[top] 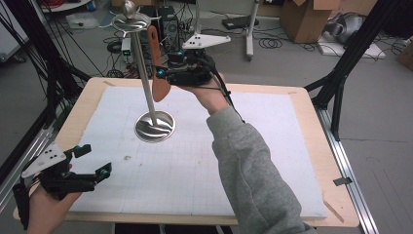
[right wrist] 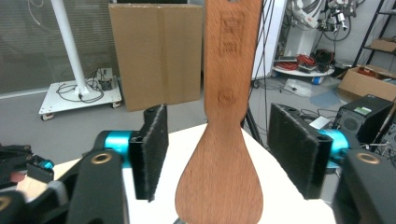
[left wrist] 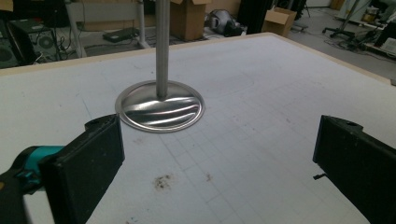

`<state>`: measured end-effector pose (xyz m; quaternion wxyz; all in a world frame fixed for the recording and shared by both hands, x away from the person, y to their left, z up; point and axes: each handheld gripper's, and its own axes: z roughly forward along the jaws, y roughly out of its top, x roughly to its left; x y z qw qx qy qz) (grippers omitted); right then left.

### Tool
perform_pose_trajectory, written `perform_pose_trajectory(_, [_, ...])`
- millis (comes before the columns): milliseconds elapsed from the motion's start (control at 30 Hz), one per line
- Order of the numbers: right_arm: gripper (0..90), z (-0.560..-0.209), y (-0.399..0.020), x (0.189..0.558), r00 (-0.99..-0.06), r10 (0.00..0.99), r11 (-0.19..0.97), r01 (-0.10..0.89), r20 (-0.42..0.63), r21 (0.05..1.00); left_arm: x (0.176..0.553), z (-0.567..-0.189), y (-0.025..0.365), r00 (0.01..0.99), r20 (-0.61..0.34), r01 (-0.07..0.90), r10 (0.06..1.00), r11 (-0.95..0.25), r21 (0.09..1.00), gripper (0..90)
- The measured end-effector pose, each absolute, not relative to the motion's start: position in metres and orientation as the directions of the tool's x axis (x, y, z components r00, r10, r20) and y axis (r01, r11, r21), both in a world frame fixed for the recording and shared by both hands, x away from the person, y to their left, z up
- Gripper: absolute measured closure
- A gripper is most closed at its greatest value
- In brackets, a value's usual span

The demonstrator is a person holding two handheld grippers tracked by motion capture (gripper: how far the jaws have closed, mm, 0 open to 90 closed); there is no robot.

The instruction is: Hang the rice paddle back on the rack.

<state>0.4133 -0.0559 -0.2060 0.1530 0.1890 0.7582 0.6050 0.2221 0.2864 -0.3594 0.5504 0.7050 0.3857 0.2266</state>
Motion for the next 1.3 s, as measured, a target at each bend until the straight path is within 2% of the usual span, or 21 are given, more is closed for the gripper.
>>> perform_pose_trajectory(367, [17.2, -0.221, -0.084, 0.412, -0.89, 0.454, 0.204, 0.143, 0.036, 0.968, 0.236, -0.358, 0.277, 0.622, -0.115, 0.287, 0.774, -0.088, 0.954, 2.4])
perform_pose_trajectory(633, [15.8, -0.229, -0.1, 0.402, -0.888, 0.46, 0.19, 0.106, 0.007, 0.976, 0.247, -0.36, 0.273, 0.629, -0.125, 0.295, 0.767, -0.087, 0.952, 2.4])
perform_pose_trajectory(1300, [14.1, -0.247, -0.135, 0.393, -0.874, 0.485, 0.202, 0.103, -0.008, 0.974, 0.263, -0.358, 0.27, 0.643, -0.143, 0.288, 0.753, -0.065, 0.955, 2.4])
